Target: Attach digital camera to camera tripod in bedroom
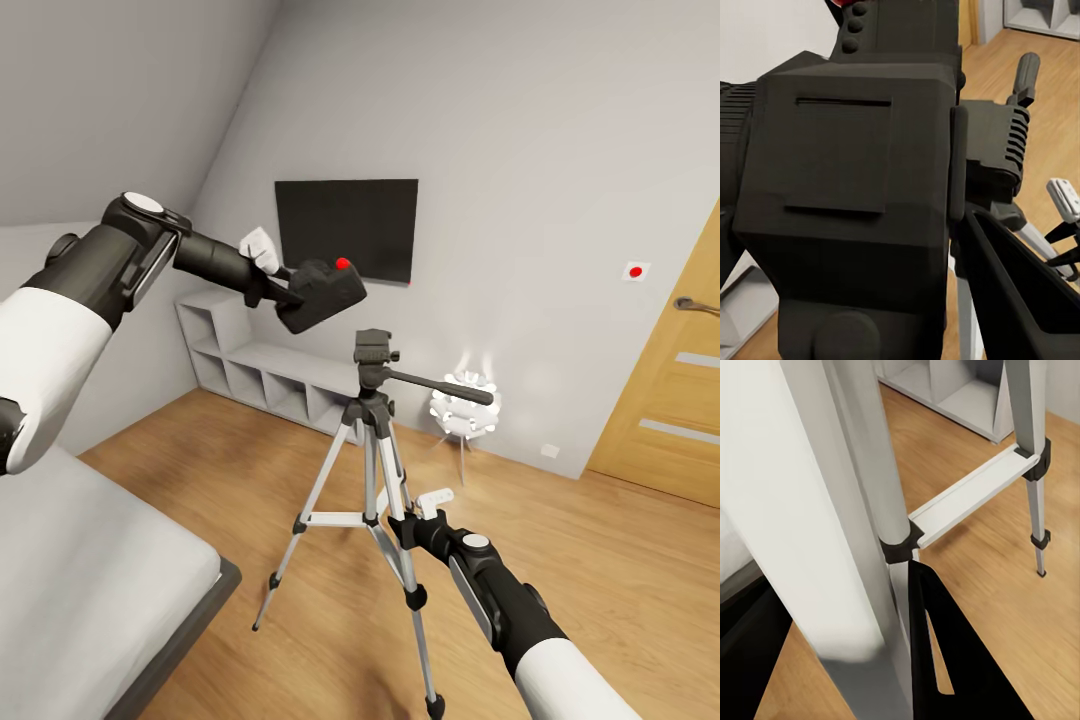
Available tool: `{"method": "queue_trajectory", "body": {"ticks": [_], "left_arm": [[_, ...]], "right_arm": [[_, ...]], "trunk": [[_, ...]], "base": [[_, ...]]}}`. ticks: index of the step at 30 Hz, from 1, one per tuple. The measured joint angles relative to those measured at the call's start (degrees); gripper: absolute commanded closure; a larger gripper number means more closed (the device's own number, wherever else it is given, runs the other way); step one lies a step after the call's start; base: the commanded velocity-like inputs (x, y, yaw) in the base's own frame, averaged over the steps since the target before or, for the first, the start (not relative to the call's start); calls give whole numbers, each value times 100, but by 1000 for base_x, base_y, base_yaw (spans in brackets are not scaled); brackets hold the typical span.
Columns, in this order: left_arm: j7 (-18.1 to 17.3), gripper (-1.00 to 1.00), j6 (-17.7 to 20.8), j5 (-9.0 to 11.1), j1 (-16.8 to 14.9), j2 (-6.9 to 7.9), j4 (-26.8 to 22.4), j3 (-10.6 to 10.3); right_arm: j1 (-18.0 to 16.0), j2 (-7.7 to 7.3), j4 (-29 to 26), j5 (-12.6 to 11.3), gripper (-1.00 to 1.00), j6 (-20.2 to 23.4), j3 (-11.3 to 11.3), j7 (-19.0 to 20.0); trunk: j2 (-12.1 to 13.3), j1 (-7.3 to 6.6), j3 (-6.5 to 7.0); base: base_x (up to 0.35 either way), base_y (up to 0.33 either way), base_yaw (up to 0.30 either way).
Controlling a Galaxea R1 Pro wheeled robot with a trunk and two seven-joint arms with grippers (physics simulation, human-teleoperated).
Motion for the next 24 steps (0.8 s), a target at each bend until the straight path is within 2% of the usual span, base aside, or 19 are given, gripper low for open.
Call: {"method": "queue_trajectory", "body": {"ticks": [3,9,12,14,15,18,24], "left_arm": [[-2,100,28,1,-2,-31,-3,3],[5,100,273,1,-7,-246,33,68],[7,100,545,-3,-6,-439,227,136],[8,100,601,-11,-16,-538,342,149],[8,100,636,-19,-24,-634,432,155],[8,100,665,-41,-33,-767,532,159],[2,100,662,-60,-38,-836,572,161]], "right_arm": [[0,1,2,2,100,-4,0,0],[1,3,0,4,100,-7,4,0],[1,3,1,4,100,-8,2,0],[1,3,2,4,100,-8,1,0],[1,3,2,3,100,-10,3,-2],[3,4,1,3,100,-14,1,-13],[2,4,-2,-4,100,-15,0,-41]], "trunk": [[0,0,0],[0,0,0],[1,0,0],[1,0,0],[1,0,-1],[1,1,-1],[1,0,-1]], "base": [[0,0,0],[0,0,0],[0,0,0],[0,0,0],[0,0,0],[0,0,0],[0,0,0]]}}
